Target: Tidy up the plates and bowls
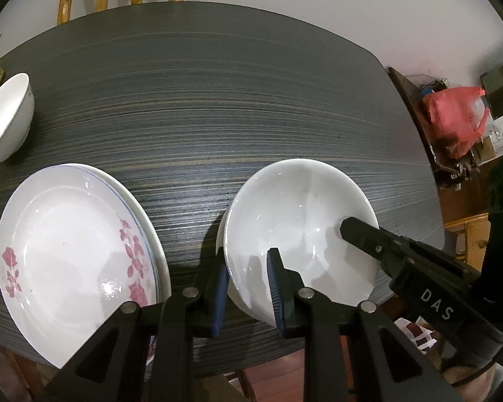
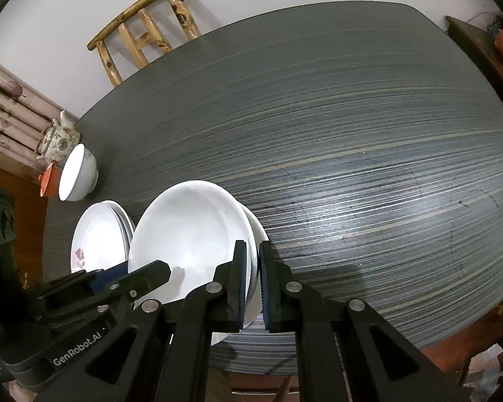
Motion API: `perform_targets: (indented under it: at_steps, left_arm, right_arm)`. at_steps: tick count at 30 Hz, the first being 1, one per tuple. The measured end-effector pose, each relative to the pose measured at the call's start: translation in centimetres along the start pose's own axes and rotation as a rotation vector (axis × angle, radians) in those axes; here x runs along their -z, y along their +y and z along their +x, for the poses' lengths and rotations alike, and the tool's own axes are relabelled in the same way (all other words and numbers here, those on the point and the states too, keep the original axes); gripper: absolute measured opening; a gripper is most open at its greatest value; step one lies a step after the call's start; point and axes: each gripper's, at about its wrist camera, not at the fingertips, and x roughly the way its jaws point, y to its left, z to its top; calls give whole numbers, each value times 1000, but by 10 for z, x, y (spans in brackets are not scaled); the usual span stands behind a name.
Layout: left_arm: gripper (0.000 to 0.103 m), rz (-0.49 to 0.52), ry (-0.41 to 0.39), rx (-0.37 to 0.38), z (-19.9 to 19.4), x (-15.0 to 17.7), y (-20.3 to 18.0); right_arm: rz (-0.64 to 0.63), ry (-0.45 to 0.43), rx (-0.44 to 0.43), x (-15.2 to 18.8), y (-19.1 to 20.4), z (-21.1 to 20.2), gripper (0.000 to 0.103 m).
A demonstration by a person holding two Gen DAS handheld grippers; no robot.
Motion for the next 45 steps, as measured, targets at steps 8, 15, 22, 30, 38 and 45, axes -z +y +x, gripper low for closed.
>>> perform_targets:
  at_steps: [8,15,22,30,38,45]
  left_arm:
    - [22,23,-3,-11,1,-1,-1]
    - [22,52,7,-30,2,-1,-9]
    - [22,86,3,-69,5,1,-17]
    - [22,114,5,-104,8,2,-25]
    - [23,121,-9,-119,6,2,-30]
    - [23,107,-12,-102,5,2,-27]
  right_arm:
    - [1,0,-7,1,-1,2,10]
    - [-10,-7,4,4,1,2,11]
    - [-13,-6,9,6,4,1,11]
    - [-7,-11,4,7,2,2,11]
    - [-10,-18,8,7,3,2,14]
    - [1,-19,3,9,3,3,14]
